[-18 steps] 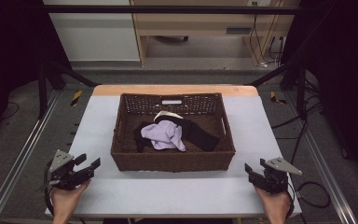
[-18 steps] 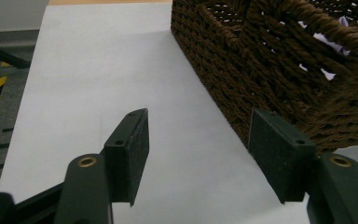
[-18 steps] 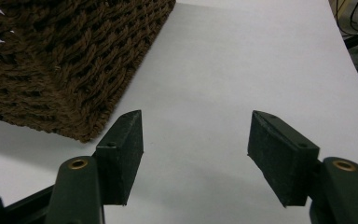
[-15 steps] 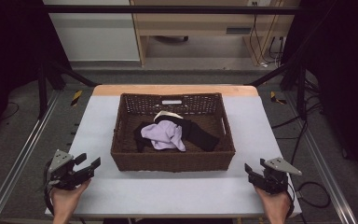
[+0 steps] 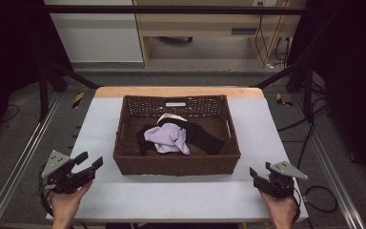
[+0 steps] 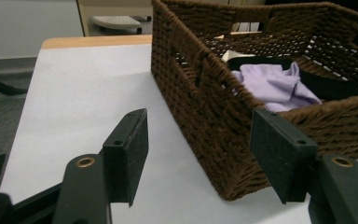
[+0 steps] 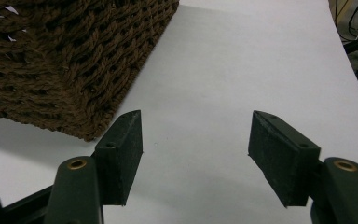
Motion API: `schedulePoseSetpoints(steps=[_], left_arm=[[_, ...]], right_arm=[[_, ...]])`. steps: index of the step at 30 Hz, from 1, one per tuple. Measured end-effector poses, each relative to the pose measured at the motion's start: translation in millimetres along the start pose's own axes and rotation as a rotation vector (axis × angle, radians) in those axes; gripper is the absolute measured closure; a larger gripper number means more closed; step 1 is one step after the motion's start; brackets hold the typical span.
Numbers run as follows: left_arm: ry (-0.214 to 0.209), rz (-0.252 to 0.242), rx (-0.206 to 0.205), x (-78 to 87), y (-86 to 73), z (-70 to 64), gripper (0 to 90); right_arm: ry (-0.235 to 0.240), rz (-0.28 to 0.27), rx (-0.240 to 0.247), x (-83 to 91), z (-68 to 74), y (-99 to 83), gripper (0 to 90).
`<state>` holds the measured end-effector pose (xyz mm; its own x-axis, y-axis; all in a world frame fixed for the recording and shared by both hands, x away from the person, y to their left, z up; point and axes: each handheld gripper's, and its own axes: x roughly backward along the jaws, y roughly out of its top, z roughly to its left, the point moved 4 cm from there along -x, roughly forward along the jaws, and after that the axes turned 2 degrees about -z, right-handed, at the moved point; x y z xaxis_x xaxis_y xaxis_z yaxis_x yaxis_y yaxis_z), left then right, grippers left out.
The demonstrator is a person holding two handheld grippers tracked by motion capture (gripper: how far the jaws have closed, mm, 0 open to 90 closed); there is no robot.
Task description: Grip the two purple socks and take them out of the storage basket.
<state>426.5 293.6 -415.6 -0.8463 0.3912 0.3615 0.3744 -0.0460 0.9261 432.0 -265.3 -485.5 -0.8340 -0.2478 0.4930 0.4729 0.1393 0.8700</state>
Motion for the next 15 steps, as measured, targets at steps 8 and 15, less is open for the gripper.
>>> schedulePoseSetpoints(steps=[8, 15], left_arm=[[-0.006, -0.010, -0.010, -0.2, 10.8, -6.2, 34.1], [-0.020, -0.053, -0.024, 0.4, 37.4, -14.4, 33.2]], right_arm=[[-0.007, -0.001, 0.001, -1.7, -0.3, -0.3, 34.2], [-0.003, -0.002, -0.001, -2.5, 1.1, 0.8, 33.6]])
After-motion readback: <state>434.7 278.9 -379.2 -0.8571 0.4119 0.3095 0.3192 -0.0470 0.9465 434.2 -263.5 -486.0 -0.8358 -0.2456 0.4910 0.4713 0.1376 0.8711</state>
